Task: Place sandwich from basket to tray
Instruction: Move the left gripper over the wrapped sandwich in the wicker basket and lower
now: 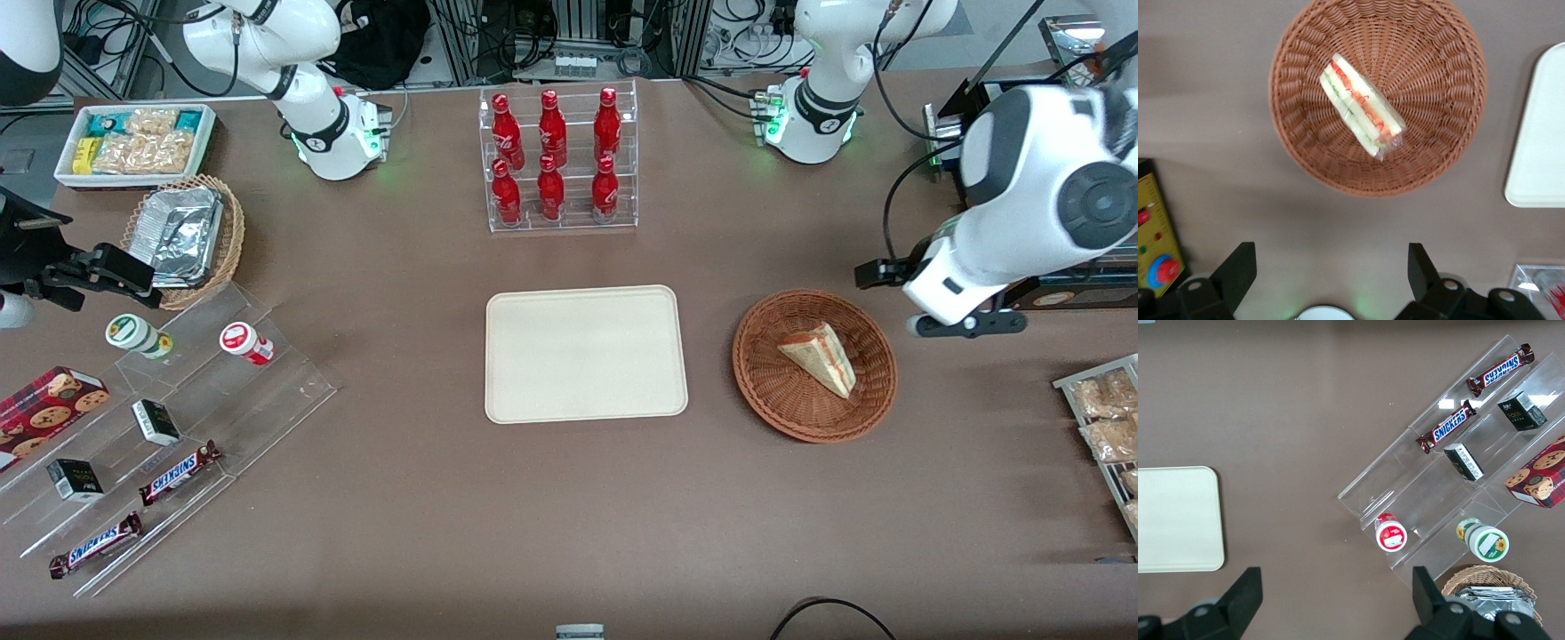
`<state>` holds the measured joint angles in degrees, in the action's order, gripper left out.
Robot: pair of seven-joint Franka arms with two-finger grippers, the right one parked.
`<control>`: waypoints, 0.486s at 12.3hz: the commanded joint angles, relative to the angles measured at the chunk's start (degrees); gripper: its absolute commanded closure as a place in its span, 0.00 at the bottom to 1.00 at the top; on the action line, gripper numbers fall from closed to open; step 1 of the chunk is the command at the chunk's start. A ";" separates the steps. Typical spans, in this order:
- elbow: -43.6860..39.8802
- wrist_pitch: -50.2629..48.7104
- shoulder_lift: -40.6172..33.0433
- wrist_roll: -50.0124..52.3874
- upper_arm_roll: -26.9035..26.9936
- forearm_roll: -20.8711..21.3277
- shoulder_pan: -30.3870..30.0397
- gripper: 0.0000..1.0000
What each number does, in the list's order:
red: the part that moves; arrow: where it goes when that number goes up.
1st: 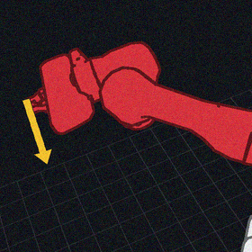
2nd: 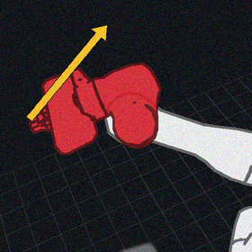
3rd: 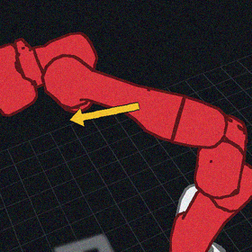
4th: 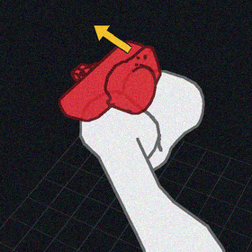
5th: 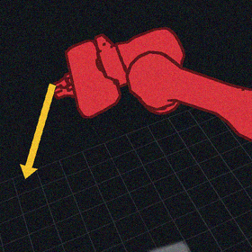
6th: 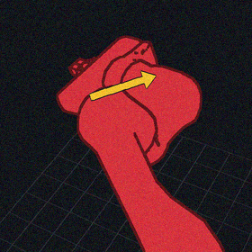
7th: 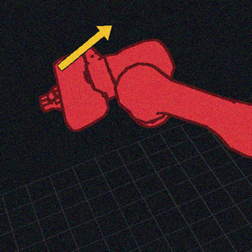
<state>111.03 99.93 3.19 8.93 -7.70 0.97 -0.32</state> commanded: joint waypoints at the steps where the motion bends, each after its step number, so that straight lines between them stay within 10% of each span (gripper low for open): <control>1: 9.97 11.47 -1.70 -0.84 0.05 -0.53 0.06 0.00; 6: 16.15 23.28 -0.65 4.93 -0.04 -0.62 0.06 0.00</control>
<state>126.19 121.25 3.43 10.46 -7.71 0.91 -0.32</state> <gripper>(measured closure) 0.000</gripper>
